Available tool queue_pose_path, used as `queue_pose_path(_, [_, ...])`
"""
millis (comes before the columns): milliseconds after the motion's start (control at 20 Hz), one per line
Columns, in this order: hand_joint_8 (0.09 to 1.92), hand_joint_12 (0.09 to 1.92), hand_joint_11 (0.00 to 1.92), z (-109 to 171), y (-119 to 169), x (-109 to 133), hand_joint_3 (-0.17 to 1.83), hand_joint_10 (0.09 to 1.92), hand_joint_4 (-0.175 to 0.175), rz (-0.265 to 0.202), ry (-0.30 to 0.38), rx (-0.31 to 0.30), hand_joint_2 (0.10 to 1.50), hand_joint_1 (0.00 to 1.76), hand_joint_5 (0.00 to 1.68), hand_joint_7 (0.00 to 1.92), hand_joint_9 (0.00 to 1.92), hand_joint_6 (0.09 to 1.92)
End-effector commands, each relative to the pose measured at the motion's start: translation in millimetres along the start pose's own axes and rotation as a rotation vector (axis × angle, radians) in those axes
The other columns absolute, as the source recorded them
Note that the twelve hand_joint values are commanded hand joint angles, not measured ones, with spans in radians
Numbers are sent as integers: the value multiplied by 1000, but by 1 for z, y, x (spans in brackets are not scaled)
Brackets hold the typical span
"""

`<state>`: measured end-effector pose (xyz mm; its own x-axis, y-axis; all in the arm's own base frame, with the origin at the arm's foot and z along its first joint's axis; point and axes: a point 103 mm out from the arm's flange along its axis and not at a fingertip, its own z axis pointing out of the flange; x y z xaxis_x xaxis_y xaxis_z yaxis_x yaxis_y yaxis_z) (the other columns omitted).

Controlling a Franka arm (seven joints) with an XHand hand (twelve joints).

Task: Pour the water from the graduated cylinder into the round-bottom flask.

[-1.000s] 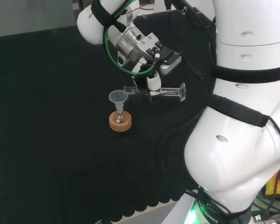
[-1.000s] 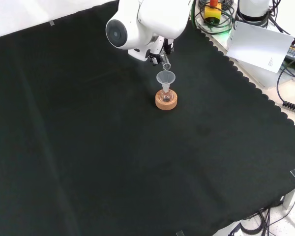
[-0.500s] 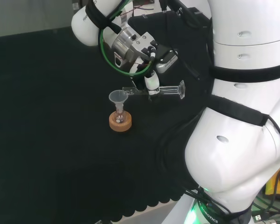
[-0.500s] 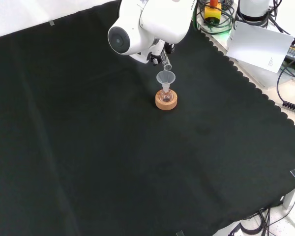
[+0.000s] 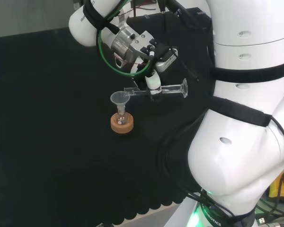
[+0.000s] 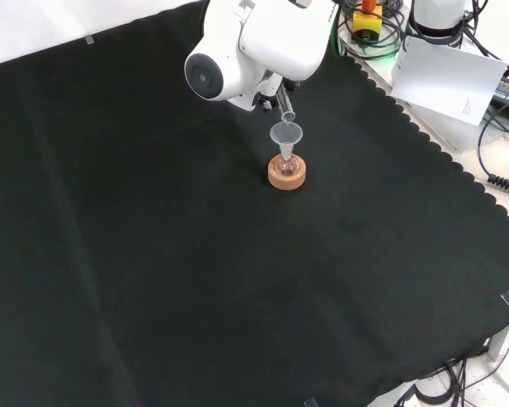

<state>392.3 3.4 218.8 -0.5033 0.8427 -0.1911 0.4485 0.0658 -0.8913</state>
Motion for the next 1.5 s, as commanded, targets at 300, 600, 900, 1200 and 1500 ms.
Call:
queue_pose_path(300, [435,649,1269,-6,1,5,-175,87,-1,28,-29,44,1099,1273,1117,1346,1570,802])
queue_pose_path(600, [438,648,1266,-14,2,14,-175,87,0,53,-39,63,1099,1273,1117,1345,1569,802])
queue_pose_path(900, [441,646,1263,-17,-2,12,-175,87,0,72,-42,99,1100,1273,1115,1343,1569,804])
queue_pose_path(1200, [443,645,1260,-21,-2,19,-175,87,0,88,-53,107,1100,1273,1114,1342,1569,806])
queue_pose_path(1500, [446,645,1259,-22,-3,19,-175,87,0,95,-67,106,1101,1273,1113,1340,1569,808])
